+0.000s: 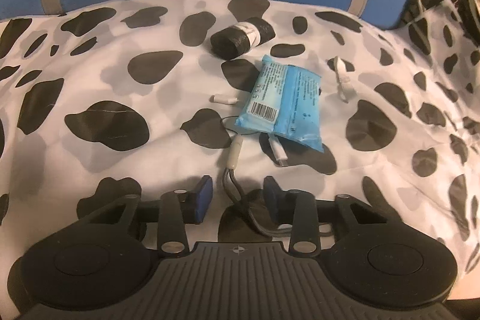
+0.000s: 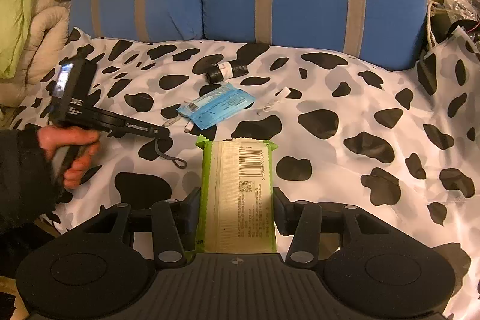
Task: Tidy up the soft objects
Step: 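Grasp the grey cable with white plug with the left gripper while the right holds the soap bar, then carry the soap bar and cable over the cardboard box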
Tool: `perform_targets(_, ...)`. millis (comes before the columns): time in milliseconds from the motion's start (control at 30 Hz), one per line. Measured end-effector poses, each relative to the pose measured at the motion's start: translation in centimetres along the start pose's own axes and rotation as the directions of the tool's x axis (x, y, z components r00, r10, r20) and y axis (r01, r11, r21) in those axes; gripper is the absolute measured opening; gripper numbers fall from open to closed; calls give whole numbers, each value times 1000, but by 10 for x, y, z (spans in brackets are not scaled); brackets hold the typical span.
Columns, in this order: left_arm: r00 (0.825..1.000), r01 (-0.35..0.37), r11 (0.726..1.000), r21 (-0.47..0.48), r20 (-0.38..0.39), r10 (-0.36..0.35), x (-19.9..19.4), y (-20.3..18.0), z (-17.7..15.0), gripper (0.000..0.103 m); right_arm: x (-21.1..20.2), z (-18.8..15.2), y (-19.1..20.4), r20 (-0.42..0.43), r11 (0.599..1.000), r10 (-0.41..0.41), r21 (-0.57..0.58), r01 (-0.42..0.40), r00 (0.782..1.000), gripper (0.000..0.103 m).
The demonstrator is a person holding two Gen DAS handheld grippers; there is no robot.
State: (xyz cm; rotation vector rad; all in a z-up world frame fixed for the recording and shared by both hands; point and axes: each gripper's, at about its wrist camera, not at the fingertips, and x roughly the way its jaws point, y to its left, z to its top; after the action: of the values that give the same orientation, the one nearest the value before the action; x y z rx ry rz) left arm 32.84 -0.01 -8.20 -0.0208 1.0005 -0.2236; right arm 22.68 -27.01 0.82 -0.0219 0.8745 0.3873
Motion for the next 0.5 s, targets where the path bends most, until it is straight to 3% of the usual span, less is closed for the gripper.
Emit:
perform_targets(167, 1000, -22, 1000, 6, -9, 22, 4, 2, -2, 5, 3, 2, -1, -6, 1000, 3, 9, -3, 1000, 51)
perform_targets(500, 997, -63, 998, -1, -41, 63, -9, -2, -5, 4, 7, 3, 7, -13, 1000, 4, 21, -4, 1000, 51)
